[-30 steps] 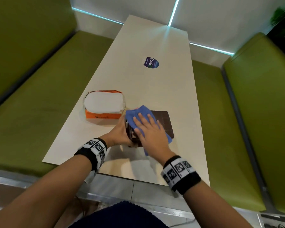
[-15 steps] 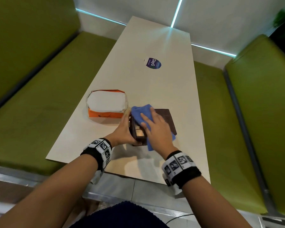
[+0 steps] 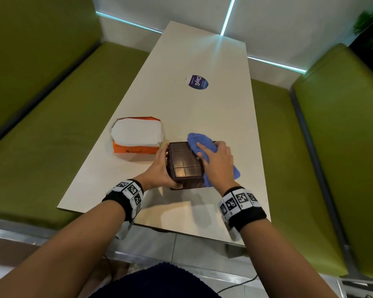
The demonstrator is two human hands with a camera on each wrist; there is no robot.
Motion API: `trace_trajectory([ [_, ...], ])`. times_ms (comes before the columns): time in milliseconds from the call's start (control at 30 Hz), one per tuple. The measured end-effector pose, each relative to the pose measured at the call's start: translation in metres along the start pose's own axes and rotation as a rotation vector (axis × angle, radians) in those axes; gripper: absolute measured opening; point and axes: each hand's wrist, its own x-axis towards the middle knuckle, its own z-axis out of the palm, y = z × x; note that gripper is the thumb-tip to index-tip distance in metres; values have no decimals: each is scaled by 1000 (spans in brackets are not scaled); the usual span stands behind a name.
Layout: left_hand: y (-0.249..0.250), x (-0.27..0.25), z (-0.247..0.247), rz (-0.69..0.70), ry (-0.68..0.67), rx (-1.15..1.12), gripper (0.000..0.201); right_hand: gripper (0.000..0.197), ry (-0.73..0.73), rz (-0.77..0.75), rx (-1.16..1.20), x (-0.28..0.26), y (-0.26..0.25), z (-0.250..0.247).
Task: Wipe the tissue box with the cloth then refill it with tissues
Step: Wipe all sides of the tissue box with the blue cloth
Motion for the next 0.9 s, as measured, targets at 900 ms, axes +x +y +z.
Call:
trace_trajectory([
  [900,-12,7,3,-29,-32,-55,146,45,-163,136,35,17,-24,-31],
])
